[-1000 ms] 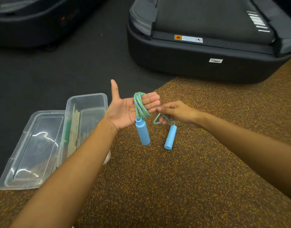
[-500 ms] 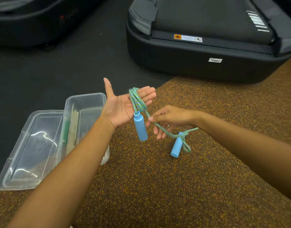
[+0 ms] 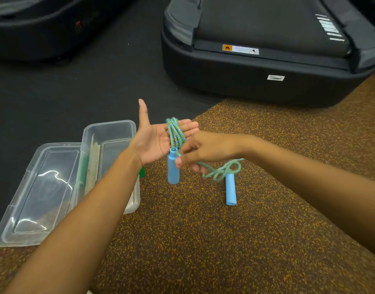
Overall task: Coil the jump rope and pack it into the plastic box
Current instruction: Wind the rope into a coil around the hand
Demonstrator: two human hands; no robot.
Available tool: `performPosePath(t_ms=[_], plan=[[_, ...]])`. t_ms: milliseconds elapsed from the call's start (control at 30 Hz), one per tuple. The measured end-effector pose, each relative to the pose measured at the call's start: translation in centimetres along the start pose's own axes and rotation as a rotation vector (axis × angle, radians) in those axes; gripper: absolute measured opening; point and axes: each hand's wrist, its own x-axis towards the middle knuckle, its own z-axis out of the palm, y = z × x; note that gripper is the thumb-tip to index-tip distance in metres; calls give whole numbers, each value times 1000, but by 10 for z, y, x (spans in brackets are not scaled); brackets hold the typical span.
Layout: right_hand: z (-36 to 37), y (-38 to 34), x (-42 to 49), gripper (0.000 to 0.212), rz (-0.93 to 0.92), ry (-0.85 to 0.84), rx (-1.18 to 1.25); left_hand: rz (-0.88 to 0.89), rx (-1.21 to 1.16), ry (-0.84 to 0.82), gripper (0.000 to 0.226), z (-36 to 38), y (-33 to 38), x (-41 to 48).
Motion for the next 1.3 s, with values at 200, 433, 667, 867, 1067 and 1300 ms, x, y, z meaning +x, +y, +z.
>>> performPosePath(t_ms=[200,433,667,867,1067,1300], plan=[[-19,-1,-5,25,-72,200,-61,-159,168,-80,117,2,-7,-1],[-27,10,-5,23,-79,356,-157,-348,237,-257,124,12,-18,6],[-32,26,-6,30,-76,391,-22,-432,261,-308,123,12,-21,7],[-28,37,-5,29,-87,441,207,-419,219,-395,126,16,-18,4],[-25,52,-5,29,-49,470,372,-321,51,-514,126,8,-12,6],[-16,63,-5,32,-15,392,399,-153,-283,-703,129,-3,-5,4]])
